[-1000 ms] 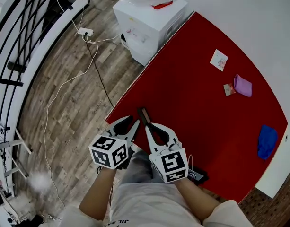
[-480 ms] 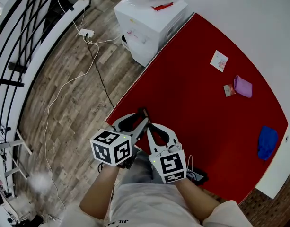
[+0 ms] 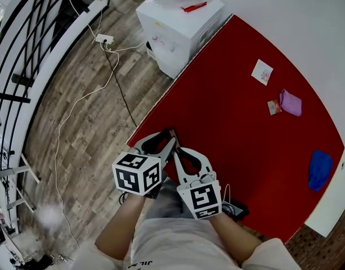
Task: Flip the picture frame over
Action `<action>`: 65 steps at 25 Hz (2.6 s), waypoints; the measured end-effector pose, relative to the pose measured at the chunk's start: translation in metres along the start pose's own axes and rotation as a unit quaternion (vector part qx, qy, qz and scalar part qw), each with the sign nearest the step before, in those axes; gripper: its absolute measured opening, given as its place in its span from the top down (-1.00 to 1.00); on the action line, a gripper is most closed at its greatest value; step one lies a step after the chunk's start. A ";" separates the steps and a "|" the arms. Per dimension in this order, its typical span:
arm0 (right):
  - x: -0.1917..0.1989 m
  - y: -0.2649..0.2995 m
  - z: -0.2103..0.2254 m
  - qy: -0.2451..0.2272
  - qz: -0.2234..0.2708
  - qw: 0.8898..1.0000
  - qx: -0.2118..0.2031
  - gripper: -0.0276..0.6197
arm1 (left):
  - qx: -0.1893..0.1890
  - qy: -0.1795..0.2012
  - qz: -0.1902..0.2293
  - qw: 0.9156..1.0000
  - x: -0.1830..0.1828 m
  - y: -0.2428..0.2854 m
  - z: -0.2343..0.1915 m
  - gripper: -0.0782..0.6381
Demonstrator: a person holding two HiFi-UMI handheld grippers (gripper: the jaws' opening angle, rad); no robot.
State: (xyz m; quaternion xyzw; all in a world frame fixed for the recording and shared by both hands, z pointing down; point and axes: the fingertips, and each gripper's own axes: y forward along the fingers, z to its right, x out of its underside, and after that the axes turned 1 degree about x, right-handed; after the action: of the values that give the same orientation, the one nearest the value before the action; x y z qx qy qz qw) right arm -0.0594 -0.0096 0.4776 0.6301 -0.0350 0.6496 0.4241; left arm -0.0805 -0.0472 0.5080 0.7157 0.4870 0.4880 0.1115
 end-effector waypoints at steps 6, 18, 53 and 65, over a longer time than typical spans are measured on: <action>0.059 -0.022 0.040 0.145 -0.030 0.988 0.038 0.87 | -0.001 0.006 0.000 1.000 0.003 -0.004 -0.004 0.40; 0.129 0.026 0.003 -0.305 -0.087 0.946 0.069 0.54 | -0.002 0.009 -0.002 1.000 0.004 -0.008 -0.005 0.40; 0.169 0.020 0.046 -0.340 -0.245 0.908 0.016 0.60 | -0.009 -0.013 -0.072 0.997 0.083 0.062 -0.070 0.62; 0.165 0.018 0.044 -0.252 -0.237 0.938 -0.034 0.60 | -0.053 0.022 -0.066 0.996 0.087 0.067 -0.074 0.66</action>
State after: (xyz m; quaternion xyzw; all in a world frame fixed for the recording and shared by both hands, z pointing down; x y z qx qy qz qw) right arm -0.0101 0.0368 0.6353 0.7484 -0.0120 0.3484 0.5642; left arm -0.0961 -0.0338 0.6392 0.6642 0.5090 0.5202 0.1704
